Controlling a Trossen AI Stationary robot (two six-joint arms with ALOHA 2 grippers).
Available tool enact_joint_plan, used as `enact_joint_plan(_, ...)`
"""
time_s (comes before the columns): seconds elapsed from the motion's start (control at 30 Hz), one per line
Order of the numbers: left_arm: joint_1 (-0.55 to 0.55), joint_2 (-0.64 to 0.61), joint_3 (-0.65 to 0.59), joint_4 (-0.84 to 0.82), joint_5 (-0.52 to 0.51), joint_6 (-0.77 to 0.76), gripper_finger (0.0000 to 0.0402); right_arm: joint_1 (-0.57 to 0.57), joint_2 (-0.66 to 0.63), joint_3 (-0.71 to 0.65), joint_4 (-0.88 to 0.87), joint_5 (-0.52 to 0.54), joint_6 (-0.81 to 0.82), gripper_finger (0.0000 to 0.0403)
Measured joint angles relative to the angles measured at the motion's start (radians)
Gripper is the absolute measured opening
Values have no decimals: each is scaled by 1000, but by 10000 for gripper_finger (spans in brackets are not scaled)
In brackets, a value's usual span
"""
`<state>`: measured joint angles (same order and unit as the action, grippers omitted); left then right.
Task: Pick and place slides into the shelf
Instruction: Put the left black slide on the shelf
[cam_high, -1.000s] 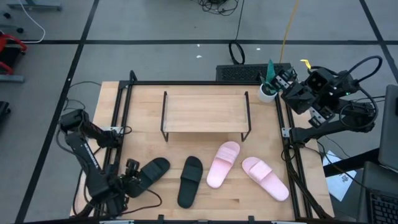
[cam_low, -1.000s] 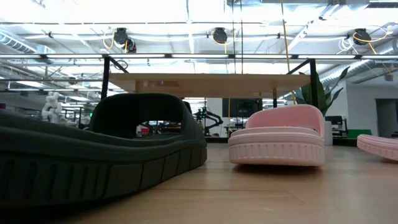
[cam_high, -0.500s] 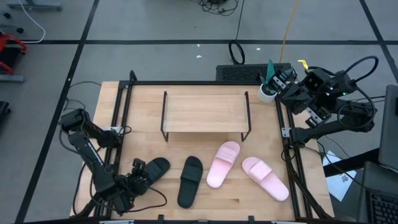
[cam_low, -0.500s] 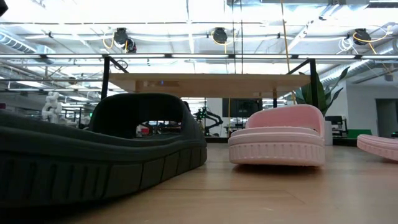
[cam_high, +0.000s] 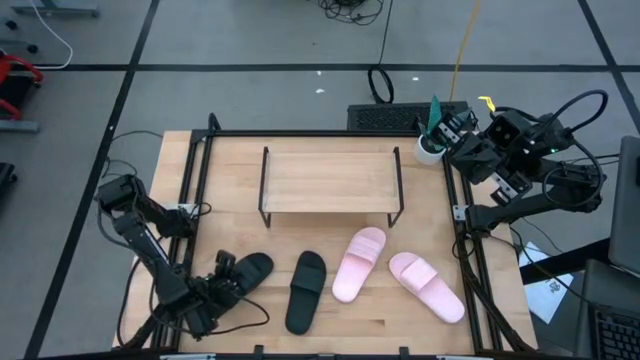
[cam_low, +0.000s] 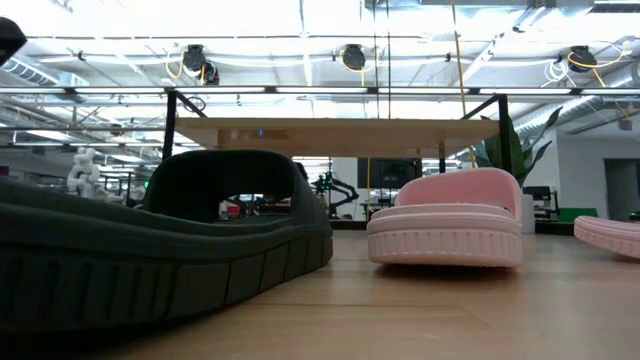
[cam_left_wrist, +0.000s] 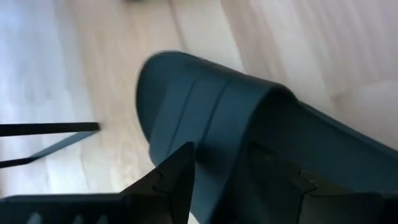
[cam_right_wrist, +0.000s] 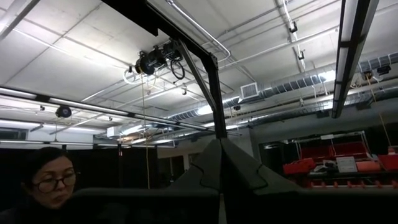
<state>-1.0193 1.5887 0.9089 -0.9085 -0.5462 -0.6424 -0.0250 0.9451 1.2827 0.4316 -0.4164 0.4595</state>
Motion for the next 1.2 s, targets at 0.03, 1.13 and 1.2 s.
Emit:
enact_joint_plan(0.03, 4, 0, 0, -1, -9, -3, 156, 0, 2, 0, 0, 0, 0, 0)
enact_joint_plan(1.13, 99, -203, 395, -250, 13, -221, 1, 0, 30, 0, -18, 0, 25, 0)
enact_joint_plan(1.2, 120, -195, 492, -267, -78, -178, 1, 0, 30, 0, -18, 0, 24, 0)
